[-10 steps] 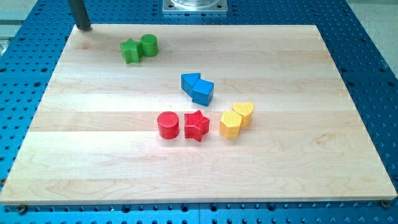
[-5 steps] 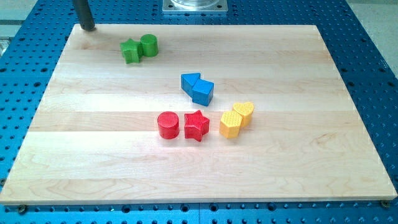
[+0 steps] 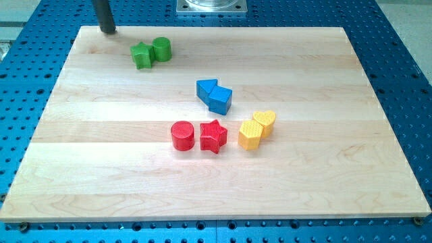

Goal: Move your arm diagonally top left to the green star

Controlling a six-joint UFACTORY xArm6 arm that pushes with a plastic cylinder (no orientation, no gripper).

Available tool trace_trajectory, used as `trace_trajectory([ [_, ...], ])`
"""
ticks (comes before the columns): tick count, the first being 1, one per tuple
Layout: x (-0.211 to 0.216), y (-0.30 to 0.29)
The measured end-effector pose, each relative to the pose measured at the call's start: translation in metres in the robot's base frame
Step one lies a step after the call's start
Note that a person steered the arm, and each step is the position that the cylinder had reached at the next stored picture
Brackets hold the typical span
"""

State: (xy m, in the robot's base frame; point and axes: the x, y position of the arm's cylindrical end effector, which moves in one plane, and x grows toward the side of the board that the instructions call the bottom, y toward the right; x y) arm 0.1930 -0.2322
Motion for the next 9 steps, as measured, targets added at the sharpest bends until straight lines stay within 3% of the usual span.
trace_trajectory([
  [8, 0.000, 0.003],
  [9, 0.032, -0.009],
])
